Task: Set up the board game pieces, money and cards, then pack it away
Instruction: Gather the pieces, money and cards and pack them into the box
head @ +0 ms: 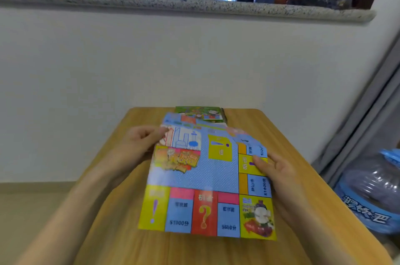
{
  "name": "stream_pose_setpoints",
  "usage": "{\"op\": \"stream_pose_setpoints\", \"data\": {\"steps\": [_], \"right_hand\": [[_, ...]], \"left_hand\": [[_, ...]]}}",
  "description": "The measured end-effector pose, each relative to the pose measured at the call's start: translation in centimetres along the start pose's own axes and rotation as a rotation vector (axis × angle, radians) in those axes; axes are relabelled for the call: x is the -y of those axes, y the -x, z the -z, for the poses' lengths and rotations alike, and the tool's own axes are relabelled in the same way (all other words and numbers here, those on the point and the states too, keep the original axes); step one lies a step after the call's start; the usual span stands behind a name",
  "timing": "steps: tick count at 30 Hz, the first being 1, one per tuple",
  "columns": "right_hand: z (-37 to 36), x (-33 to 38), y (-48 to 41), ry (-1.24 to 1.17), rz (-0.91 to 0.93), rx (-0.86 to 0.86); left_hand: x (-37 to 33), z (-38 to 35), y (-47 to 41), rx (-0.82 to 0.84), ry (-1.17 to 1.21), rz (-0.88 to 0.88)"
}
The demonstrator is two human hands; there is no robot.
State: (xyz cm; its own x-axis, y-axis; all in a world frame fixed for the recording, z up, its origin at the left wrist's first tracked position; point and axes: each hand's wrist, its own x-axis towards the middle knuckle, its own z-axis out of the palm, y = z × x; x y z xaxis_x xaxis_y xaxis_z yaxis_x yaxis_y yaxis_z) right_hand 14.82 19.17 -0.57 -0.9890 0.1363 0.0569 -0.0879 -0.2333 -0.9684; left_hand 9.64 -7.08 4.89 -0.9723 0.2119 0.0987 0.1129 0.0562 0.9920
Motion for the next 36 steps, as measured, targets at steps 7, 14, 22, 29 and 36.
{"op": "stream_pose_setpoints", "data": {"steps": [7,14,22,29,36], "right_hand": [[0.5,-0.1,-0.4,0.414,0.107,-0.13],[0.5,0.7,-1.5,0.681,0.259,-0.175],[0.4,1.5,-3.0,0.81,0.639,-0.372],[1.3,-0.4,-3.3,0.913,0.768,-0.318],[0.9,-3.4,-3.7,1.188,0.802,-0.143]], "left_hand": [[4.9,0.2,-0.7,-0.151,-0.402,-0.039],[4.5,0.2,-1.5,-0.264,-0.448,-0.167],[2.8,-0.9,-1.2,-0.432,-0.461,-0.486],[4.1,-0.9,-1.4,-0.425,-0.39,-0.519],[5.4,-0.3,-0.5,-0.118,-0.667,-0.858]]}}
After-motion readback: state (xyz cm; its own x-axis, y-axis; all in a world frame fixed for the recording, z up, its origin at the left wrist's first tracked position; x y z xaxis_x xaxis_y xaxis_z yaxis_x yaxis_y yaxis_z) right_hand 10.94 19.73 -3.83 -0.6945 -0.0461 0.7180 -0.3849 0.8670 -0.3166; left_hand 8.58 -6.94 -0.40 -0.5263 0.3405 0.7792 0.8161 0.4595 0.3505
